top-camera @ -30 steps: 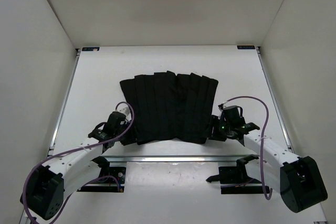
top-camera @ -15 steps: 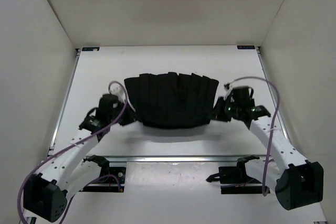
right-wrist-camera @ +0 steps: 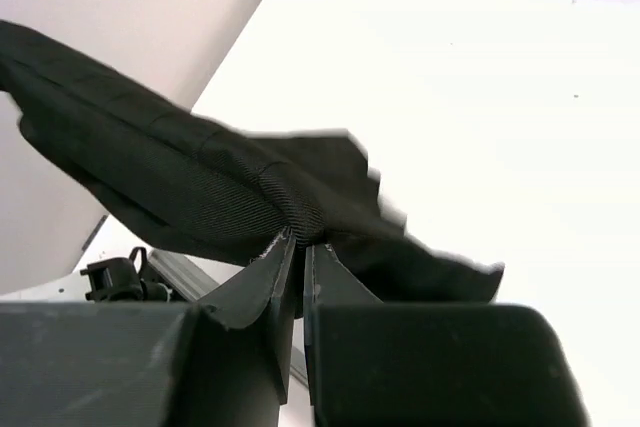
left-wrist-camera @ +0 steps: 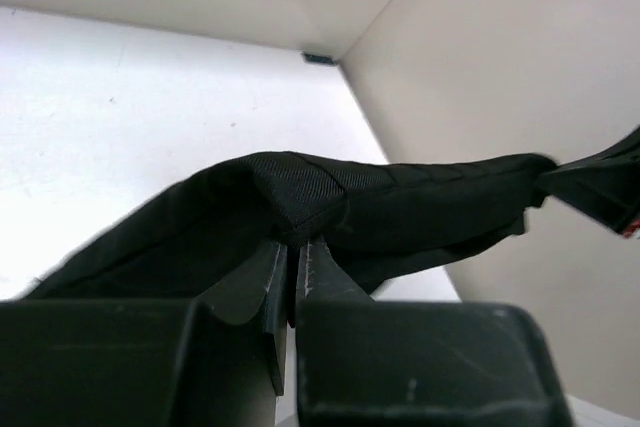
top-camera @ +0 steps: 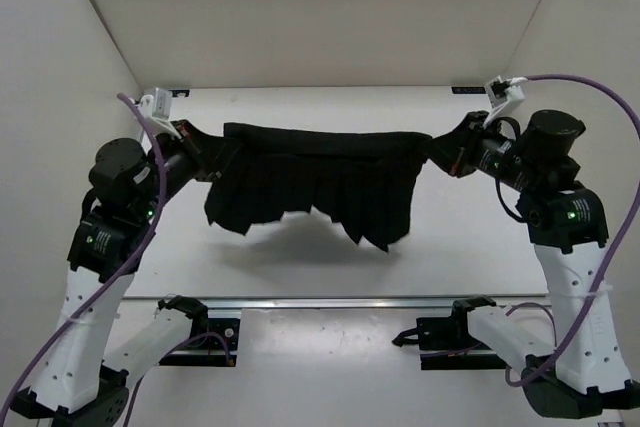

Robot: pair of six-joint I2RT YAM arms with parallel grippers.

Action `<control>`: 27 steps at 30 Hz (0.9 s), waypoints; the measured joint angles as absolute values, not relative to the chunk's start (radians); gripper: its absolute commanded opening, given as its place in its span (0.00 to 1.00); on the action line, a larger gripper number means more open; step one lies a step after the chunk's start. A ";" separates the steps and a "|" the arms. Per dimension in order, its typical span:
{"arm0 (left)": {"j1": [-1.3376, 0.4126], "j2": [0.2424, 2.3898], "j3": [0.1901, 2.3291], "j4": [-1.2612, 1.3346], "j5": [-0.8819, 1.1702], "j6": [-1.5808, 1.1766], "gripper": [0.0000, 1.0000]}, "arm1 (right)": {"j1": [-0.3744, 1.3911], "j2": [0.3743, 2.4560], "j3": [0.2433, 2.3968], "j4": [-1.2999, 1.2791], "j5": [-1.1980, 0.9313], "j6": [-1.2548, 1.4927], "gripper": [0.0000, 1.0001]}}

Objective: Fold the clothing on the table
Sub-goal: Flatten the skirt out

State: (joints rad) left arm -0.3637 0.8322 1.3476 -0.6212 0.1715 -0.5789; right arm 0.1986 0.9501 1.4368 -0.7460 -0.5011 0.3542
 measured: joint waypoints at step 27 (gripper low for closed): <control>-0.222 1.320 1.151 -0.393 0.279 -0.480 0.00 | 0.067 1.508 1.378 -0.492 -0.599 0.302 0.00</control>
State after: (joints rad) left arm -0.2222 1.3201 1.1511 -0.3931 0.2790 -0.4805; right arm 0.0666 1.5078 1.3777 -0.4919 -0.5991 0.3019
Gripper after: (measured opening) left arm 0.123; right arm 0.021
